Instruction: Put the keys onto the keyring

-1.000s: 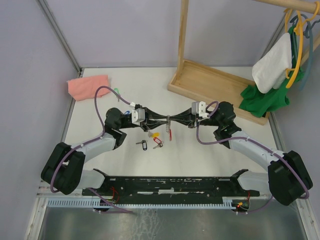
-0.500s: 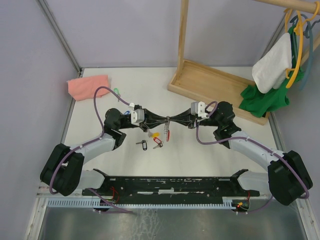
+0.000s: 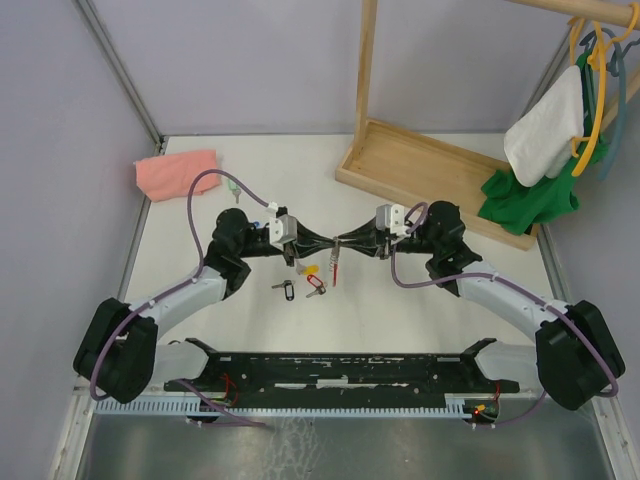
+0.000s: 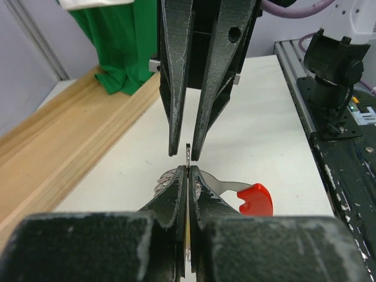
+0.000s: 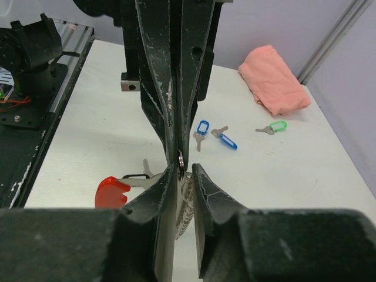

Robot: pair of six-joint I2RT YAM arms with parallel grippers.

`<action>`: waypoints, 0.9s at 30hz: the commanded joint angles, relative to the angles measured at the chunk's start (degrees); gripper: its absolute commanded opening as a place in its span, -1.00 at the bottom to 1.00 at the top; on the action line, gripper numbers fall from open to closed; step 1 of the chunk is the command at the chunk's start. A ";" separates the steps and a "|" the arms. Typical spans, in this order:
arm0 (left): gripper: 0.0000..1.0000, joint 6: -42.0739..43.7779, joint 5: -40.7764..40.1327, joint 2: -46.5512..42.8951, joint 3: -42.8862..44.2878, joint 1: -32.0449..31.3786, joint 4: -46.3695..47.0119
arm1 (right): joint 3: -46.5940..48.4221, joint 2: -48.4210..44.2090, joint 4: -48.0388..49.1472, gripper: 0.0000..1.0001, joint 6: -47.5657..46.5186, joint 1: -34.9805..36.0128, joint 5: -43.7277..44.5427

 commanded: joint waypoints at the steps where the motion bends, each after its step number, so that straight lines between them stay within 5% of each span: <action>1: -0.95 9.72 -3.16 -4.43 3.81 -0.51 -14.62 | 3.69 -2.60 -10.38 -0.46 -7.66 0.21 1.00; 8: -0.95 15.85 -5.89 -6.05 7.35 -1.77 -27.92 | 8.21 -4.44 -29.73 -0.22 -19.76 0.25 1.78; 27: -0.95 21.95 -13.80 -2.74 13.54 -6.69 -41.62 | 13.91 1.00 -41.37 -0.33 -27.34 2.17 2.71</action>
